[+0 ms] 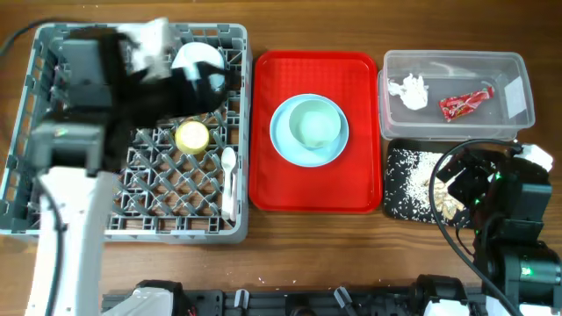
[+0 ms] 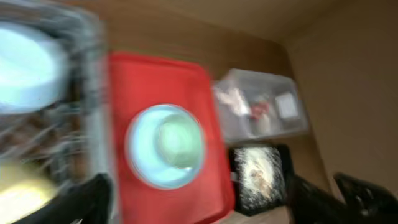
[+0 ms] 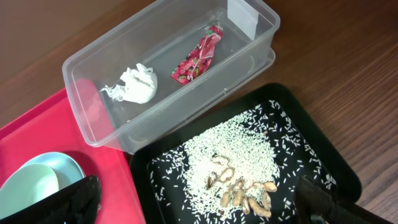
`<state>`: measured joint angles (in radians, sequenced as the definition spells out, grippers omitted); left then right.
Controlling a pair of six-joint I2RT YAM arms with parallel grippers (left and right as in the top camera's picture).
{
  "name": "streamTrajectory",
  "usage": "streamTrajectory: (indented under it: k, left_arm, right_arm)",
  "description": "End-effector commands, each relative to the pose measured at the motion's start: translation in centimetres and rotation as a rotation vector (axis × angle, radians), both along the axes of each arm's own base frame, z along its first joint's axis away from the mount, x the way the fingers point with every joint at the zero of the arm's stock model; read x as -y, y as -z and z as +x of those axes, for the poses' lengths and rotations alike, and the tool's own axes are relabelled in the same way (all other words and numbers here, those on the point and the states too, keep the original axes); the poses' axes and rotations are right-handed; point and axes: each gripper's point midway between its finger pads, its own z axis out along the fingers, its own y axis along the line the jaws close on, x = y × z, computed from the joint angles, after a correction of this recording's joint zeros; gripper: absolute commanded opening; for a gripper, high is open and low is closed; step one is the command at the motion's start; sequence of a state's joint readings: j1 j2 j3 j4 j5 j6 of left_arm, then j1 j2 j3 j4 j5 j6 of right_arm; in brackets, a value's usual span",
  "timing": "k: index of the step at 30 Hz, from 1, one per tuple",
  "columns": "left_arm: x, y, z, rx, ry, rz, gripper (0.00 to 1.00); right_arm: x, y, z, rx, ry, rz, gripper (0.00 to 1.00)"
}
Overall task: Sort waste into correct bins and load items into the dishwasher rack
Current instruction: 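Grasp the green bowl with the left gripper and set it in the rack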
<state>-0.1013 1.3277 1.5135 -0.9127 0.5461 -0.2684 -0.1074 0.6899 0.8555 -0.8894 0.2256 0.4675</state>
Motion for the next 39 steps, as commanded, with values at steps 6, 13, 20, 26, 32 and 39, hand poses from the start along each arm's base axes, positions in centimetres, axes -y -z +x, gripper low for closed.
streamTrajectory:
  k: [6, 13, 20, 26, 32, 39]
  left_arm:
    - [19.1, 12.2, 2.9, 0.032, 0.224, 0.295, 0.33]
    - [22.0, 26.9, 3.0, -0.074, 0.220, 0.591, 0.35]
    - [21.8, 29.8, 2.2, -0.124, 0.243, 0.626, 0.38]
    - [22.4, 28.0, 3.1, -0.079, 0.229, 0.589, 0.04]
    - [17.8, 4.7, -1.8, 0.090, 0.119, 0.332, 0.04]
    - [7.6, 5.9, -12.2, -0.286, 0.181, 0.329, 0.04]
  right_arm:
    - [0.2, -0.5, 0.0, 0.013, 0.013, -0.004, 1.00]
    - [0.2, -0.5, 0.0, 0.013, 0.013, -0.004, 1.00]
    - [0.2, -0.5, 0.1, 0.012, 0.013, -0.004, 1.00]
    - [0.2, -0.4, 0.1, 0.011, 0.013, -0.004, 1.00]
    - [0.2, -0.5, 0.1, 0.012, 0.013, -0.004, 1.00]
    - [0.2, -0.5, 0.1, 0.012, 0.013, -0.004, 1.00]
